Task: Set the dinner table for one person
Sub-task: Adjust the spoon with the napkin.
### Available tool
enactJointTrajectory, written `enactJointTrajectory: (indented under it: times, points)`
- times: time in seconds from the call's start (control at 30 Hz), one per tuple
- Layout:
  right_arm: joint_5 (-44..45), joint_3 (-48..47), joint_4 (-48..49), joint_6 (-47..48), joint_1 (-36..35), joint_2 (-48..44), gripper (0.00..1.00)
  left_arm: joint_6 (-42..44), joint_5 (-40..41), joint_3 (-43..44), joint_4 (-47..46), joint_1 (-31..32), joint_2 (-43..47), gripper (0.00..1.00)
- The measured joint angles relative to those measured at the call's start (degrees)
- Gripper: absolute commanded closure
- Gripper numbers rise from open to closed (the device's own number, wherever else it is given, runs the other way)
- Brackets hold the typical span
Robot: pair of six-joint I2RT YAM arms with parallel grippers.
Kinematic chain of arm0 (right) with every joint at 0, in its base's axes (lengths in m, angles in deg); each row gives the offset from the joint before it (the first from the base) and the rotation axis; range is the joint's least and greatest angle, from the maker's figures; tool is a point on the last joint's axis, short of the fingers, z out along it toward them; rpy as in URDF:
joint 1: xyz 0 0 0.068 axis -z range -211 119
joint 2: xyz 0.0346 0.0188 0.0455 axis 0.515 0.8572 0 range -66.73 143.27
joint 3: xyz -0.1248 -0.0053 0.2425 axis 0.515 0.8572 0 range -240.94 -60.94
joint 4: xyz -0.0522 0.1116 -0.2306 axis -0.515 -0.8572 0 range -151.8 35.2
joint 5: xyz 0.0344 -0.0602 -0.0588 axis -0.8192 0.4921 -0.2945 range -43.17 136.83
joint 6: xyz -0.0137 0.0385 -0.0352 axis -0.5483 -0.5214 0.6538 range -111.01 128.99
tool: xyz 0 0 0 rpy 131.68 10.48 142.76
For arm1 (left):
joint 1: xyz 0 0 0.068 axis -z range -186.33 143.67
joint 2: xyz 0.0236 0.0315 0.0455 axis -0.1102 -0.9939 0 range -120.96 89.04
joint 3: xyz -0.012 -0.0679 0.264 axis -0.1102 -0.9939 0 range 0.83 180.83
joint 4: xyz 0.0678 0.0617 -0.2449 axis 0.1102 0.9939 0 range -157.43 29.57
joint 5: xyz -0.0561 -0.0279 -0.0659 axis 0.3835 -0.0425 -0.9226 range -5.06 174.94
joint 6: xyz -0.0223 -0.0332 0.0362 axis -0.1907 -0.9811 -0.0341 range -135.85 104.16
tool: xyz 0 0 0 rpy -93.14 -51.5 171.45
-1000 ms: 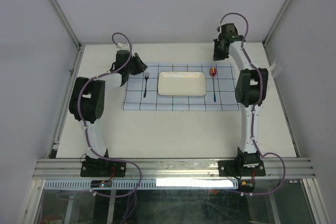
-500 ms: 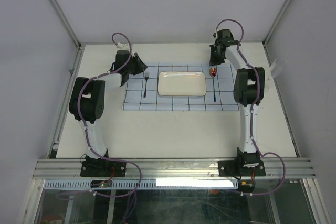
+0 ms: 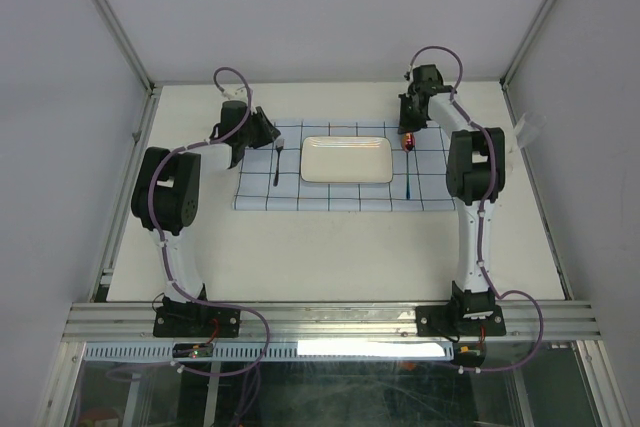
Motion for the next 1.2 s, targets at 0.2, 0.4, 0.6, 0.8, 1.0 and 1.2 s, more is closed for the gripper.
enactJointTrajectory:
  times: [0.2,0.4,0.6,0.8,1.0,1.2]
  points:
    - [0.2,1.11,0.72,-0.02,-0.35,-0.61,0.92,-0.04,0.0,-0.63,-0.07,0.0,0.35,0.75]
    - [0.44,1.46,0.35,0.11,-1.53,-0.94,0.92,-0.07,0.0,-0.68,-0.2,0.0,0.66,0.75]
    - [1.11,1.38,-0.76,0.24,-2.4,-1.22,0.81,-0.09,-0.11,-0.96,-0.26,0.0,1.03,0.75]
    - [3.45,-1.42,-2.93,1.09,-2.99,-1.92,0.65,-0.11,-0.79,-2.1,-0.33,0.0,2.05,0.74]
    - [5.88,-3.72,-4.81,1.77,-3.76,-6.12,0.63,-0.31,-1.16,-3.43,-0.72,0.0,3.39,0.72]
    - [8.09,0.24,-5.25,2.12,-4.42,-12.2,0.63,-0.74,-1.29,-5.53,-1.36,0.0,5.35,0.72]
